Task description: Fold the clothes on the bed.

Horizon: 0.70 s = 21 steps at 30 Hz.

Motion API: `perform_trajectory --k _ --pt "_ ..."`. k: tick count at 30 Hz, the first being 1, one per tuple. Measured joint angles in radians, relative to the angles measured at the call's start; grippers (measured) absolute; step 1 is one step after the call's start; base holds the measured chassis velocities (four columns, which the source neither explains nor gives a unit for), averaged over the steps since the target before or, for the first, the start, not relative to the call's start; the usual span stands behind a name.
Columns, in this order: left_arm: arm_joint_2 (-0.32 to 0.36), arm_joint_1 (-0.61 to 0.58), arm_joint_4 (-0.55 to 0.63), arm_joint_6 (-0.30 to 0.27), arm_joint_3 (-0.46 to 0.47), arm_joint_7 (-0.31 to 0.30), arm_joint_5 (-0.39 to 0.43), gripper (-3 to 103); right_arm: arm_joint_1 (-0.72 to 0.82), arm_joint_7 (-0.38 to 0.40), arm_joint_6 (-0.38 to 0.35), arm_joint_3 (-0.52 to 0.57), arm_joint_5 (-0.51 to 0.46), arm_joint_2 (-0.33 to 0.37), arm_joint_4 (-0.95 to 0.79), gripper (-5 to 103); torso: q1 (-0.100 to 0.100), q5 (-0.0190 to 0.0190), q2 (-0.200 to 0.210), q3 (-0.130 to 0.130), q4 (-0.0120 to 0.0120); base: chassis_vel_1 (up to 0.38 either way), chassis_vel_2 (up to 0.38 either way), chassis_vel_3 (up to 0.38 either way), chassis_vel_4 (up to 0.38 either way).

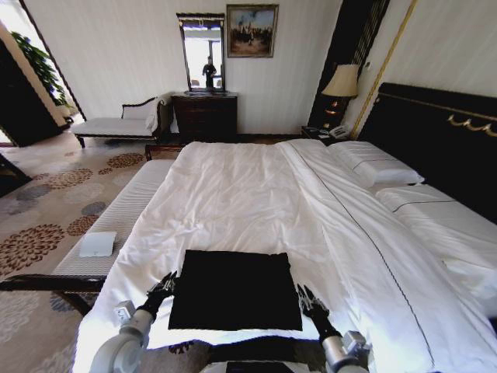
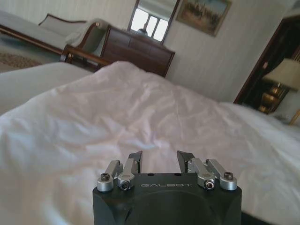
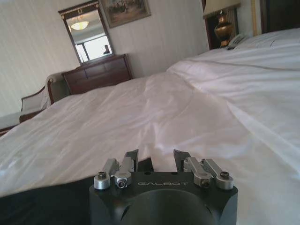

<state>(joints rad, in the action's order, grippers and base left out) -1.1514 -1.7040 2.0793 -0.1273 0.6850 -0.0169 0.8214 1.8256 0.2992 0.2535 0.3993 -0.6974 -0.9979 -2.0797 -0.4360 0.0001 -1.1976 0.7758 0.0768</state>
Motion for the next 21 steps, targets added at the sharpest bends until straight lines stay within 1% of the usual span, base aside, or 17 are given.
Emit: perform_trajectory --k 1,2,3,4,5,6,7,9,10,11,12,13,14,16,18,21 --pt "0.0 0.0 0.0 0.0 0.0 0.0 0.0 43 0.0 0.0 0.0 0.0 0.0 0.0 0.0 41 0.0 0.0 0.0 0.0 0.0 0.0 0.0 0.0 0.0" --pt "-0.002 0.023 -0.008 0.006 -0.001 0.0 0.012 49 -0.01 0.006 -0.004 0.006 -0.007 -0.001 -0.004 47 0.0 0.0001 0.0 0.0 0.0001 0.0 0.0 0.0 0.0" --pt "-0.009 0.071 -0.034 0.008 -0.011 -0.007 0.029 55 -0.027 0.015 -0.009 0.01 -0.017 -0.005 -0.004 52 0.0 0.0 0.0 0.0 0.0001 0.0 0.0 0.0 0.0" --pt "-0.015 0.107 -0.056 0.007 -0.023 -0.016 0.038 55 -0.041 0.021 -0.012 0.009 -0.021 -0.008 0.001 57 0.0 -0.0002 0.0 0.0 0.0004 0.0 0.0 0.0 0.0" --pt "-0.028 0.163 -0.1 0.004 -0.05 -0.025 0.043 60 -0.068 0.034 -0.016 0.003 -0.024 -0.014 0.018 63 0.0 -0.0003 0.0 0.0 0.0005 0.0 0.0 0.0 0.0" --pt "-0.037 0.19 -0.129 0.0 -0.065 -0.028 0.039 66 -0.085 0.041 -0.018 -0.006 -0.026 -0.016 0.03 63 0.0 -0.0001 0.0 0.0 0.0007 0.0 0.0 0.0 0.0" --pt "-0.037 0.19 -0.129 0.0 -0.065 -0.028 0.039 66 -0.085 0.041 -0.018 -0.006 -0.026 -0.016 0.03 63 0.0 -0.0001 0.0 0.0 0.0007 0.0 0.0 0.0 0.0" --pt "-0.063 0.233 -0.196 0.0 -0.086 -0.033 0.0 76 -0.143 0.054 -0.027 -0.043 -0.04 -0.014 0.061 74 0.0 -0.0002 0.0 0.0 0.0008 0.0 0.0 0.0 0.0" --pt "-0.076 0.254 -0.237 0.003 -0.097 -0.034 -0.024 76 -0.171 0.055 -0.033 -0.06 -0.046 -0.014 0.078 79 0.0 0.0002 0.0 0.0 -0.0004 0.0 0.0 0.0 0.0" --pt "-0.089 0.287 -0.295 0.006 -0.116 -0.036 -0.046 82 -0.188 0.055 -0.036 -0.072 -0.048 -0.018 0.095 84 0.0 0.0003 0.0 0.0 -0.0008 0.0 0.0 0.0 0.0" --pt "-0.089 0.287 -0.295 0.006 -0.116 -0.036 -0.046 82 -0.188 0.055 -0.036 -0.072 -0.048 -0.018 0.095 84 0.0 0.0003 0.0 0.0 -0.0008 0.0 0.0 0.0 0.0" --pt "-0.095 0.309 -0.326 0.006 -0.129 -0.037 -0.053 87 -0.193 0.055 -0.037 -0.076 -0.049 -0.023 0.104 90 0.0 0.0 0.0 0.0 -0.0005 0.0 0.0 0.0 0.0" --pt "-0.101 0.337 -0.362 0.007 -0.144 -0.039 -0.058 92 -0.197 0.054 -0.038 -0.078 -0.049 -0.027 0.114 90 0.0 -0.0004 0.0 0.0 0.0001 0.0 0.0 0.0 0.0" --pt "-0.113 0.392 -0.426 0.008 -0.171 -0.039 -0.06 102 -0.203 0.052 -0.038 -0.079 -0.05 -0.036 0.132 98 0.0 -0.0002 0.0 0.0 0.0006 0.0 0.0 0.0 0.0" --pt "-0.118 0.412 -0.447 0.009 -0.18 -0.039 -0.06 102 -0.206 0.051 -0.038 -0.079 -0.051 -0.038 0.138 100 0.0 -0.0002 0.0 0.0 0.0005 0.0 0.0 0.0 0.0" --pt "-0.143 0.46 -0.488 0.02 -0.203 -0.033 -0.047 97 -0.213 0.05 -0.038 -0.076 -0.058 -0.044 0.148 100 0.0 0.0001 0.0 0.0 0.0004 0.0 0.0 0.0 0.0"
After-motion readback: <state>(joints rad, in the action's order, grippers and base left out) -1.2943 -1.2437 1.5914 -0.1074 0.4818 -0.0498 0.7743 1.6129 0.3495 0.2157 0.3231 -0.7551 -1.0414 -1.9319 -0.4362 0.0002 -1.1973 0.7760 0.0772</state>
